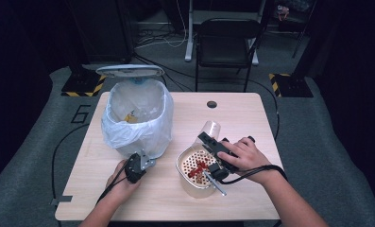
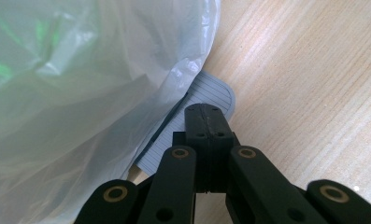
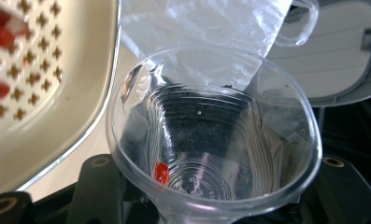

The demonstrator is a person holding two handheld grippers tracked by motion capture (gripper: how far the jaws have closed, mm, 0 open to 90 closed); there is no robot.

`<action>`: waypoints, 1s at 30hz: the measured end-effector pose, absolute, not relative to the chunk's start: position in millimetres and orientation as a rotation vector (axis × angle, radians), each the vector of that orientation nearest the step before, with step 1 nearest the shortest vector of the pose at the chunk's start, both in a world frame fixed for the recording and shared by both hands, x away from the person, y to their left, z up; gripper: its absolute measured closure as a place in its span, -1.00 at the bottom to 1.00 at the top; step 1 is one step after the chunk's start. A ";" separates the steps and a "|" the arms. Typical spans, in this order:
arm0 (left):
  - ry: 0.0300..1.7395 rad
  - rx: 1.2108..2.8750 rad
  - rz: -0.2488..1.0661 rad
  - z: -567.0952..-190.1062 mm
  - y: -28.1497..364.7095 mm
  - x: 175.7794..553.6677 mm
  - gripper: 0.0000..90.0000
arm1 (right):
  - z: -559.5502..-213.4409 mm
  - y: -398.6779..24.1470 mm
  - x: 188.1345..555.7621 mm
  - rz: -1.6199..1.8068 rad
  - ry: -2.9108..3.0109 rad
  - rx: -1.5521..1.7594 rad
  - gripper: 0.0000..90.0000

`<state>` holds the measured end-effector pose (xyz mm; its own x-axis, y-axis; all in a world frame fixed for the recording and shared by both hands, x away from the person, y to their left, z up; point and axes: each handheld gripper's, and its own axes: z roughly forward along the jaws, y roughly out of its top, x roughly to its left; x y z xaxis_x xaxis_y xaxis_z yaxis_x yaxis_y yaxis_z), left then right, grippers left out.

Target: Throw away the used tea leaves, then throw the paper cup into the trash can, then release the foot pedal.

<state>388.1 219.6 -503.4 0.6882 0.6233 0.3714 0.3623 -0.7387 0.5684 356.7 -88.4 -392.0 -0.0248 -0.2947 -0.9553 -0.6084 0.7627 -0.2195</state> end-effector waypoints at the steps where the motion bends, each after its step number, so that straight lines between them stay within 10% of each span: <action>1: 0.760 2.445 0.775 -503.3 219.7 388.1 1.00 | -386.7 -88.4 356.9 0.349 1.658 -0.696 -0.04; 30: 0.789 2.431 0.759 -504.4 219.3 387.3 1.00 | -328.3 -100.1 421.6 1.156 2.371 0.026 -0.04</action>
<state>387.3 219.3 -504.4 0.6817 0.6399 0.3547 0.3791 -0.7236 0.5768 421.6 -100.1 -328.3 -0.8758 0.2277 -0.4257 -0.1949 0.6399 0.7433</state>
